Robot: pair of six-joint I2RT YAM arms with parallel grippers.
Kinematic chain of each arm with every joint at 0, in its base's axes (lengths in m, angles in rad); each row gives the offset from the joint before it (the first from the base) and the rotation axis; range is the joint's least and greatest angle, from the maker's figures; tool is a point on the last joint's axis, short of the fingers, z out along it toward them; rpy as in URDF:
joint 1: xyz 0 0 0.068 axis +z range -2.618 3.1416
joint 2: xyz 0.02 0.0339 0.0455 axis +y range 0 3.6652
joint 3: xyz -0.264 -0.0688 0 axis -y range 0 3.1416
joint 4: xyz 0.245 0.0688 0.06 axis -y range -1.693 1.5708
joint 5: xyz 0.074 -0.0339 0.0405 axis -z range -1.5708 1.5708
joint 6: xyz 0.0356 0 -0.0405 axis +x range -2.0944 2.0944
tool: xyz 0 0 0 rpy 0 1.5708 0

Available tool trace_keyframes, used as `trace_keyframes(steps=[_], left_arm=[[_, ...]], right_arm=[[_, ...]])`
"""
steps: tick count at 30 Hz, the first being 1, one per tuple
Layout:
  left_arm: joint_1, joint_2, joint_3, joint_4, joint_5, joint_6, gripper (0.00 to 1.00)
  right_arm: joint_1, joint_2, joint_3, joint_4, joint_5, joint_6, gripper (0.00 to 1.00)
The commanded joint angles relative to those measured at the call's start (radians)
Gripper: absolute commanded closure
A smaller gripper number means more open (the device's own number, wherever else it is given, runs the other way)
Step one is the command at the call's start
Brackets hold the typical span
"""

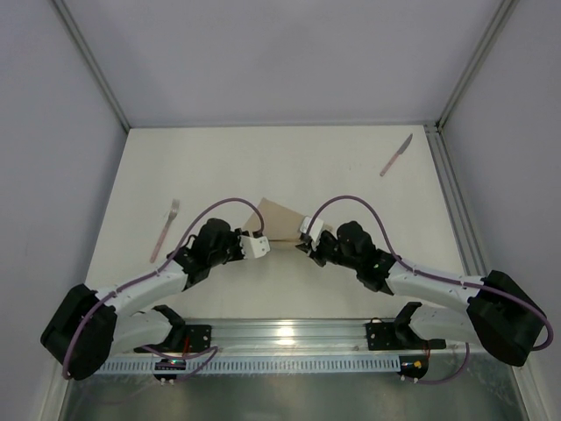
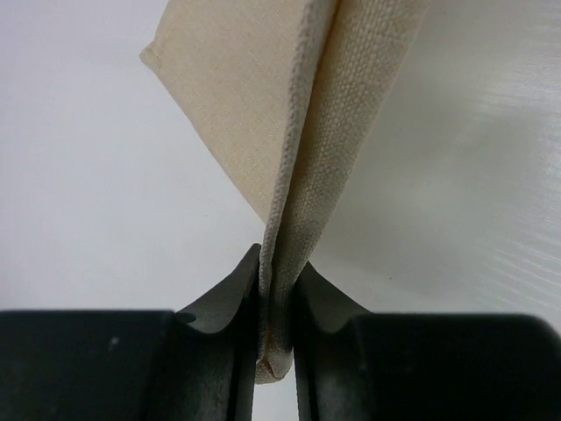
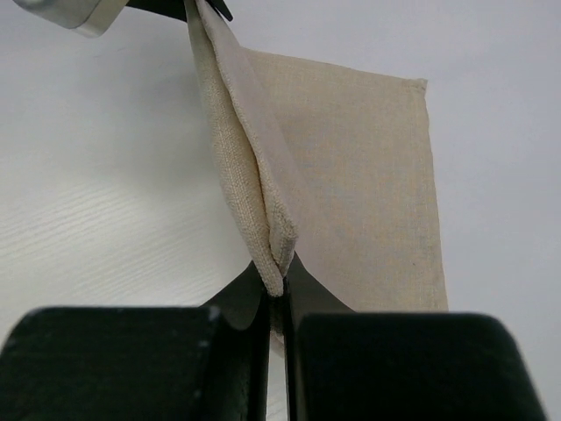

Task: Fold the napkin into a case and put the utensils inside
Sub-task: Pick up the upper triangle-folded napkin from the center of the board, then turn over the upper triangle folded napkin at the center of the board.

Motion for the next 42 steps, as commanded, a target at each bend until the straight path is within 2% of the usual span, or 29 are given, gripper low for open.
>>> trace_keyframes(steps=[1, 4, 7, 10, 14, 15, 19, 23, 25, 32, 34, 36, 38, 42], left_arm=[[0.017, -0.023, -0.002, -0.034, -0.015, 0.018, 0.82], [0.026, -0.023, -0.004, -0.048, -0.002, 0.015, 0.87], [0.034, -0.020, -0.002, -0.048, 0.012, 0.007, 0.98], [0.043, -0.026, 0.039, -0.088, 0.014, -0.005, 1.00], [0.074, -0.046, 0.199, -0.311, 0.008, -0.031, 1.00], [0.081, -0.049, 0.237, -0.430, 0.008, -0.040, 1.00], [0.092, -0.087, 0.407, -0.738, 0.034, -0.043, 1.00], [0.092, -0.144, 0.562, -1.046, 0.090, -0.029, 1.00], [0.092, -0.159, 0.634, -1.197, 0.101, -0.026, 1.00], [0.092, -0.173, 0.742, -1.453, 0.141, -0.078, 1.00], [0.092, -0.139, 0.765, -1.472, 0.141, -0.082, 1.00], [0.091, -0.098, 0.779, -1.464, 0.120, -0.074, 1.00], [0.095, -0.017, 0.814, -1.444, 0.110, -0.037, 1.00], [0.172, 0.190, 0.900, -1.419, 0.176, 0.071, 1.00]], right_arm=[[-0.009, -0.023, 0.030, 0.016, -0.021, 0.001, 0.96], [-0.012, -0.021, 0.031, 0.011, -0.022, -0.005, 0.96], [-0.013, -0.014, 0.045, -0.007, -0.042, -0.008, 0.96], [-0.013, -0.006, 0.088, -0.045, -0.056, -0.006, 0.96], [-0.010, -0.038, 0.212, -0.232, -0.084, 0.032, 0.96], [-0.007, -0.046, 0.264, -0.270, -0.088, 0.038, 0.96], [0.043, -0.102, 0.355, -0.450, -0.107, 0.066, 0.96], [0.111, -0.119, 0.440, -0.548, -0.154, 0.157, 0.96], [0.120, -0.121, 0.462, -0.588, -0.231, 0.220, 0.96], [0.143, -0.106, 0.446, -0.550, -0.393, 0.487, 0.96], [0.142, -0.054, 0.421, -0.452, -0.464, 0.584, 0.96], [0.133, 0.036, 0.447, -0.447, -0.559, 0.619, 0.96], [0.073, 0.083, 0.467, -0.441, -0.605, 0.656, 0.96], [-0.131, 0.175, 0.404, -0.225, -0.743, 0.785, 0.96]])
